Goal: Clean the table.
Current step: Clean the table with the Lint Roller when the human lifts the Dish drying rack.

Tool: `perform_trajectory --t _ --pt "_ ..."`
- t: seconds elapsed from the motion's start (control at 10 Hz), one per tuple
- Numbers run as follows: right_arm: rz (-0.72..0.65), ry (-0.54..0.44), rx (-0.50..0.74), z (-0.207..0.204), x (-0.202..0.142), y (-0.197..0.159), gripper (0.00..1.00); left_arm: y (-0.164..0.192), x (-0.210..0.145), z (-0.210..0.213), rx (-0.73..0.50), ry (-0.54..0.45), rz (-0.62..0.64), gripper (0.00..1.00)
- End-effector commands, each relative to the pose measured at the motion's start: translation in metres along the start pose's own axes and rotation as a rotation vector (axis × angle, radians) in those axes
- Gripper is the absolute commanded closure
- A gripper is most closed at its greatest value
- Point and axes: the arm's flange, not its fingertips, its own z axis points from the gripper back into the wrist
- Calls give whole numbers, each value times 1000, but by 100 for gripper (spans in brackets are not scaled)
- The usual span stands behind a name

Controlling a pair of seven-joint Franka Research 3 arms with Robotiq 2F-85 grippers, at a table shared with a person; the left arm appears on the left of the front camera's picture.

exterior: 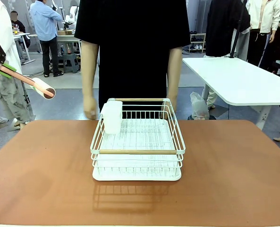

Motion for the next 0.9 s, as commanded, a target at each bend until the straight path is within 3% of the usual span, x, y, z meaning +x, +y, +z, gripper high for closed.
perform_trajectory --t 0.0,0.8 --pt "8 0 1 0 1 3 0 0 0 1 0 -4 -1 98" --pt "8 0 1 0 1 3 0 0 0 1 0 -4 -1 98"
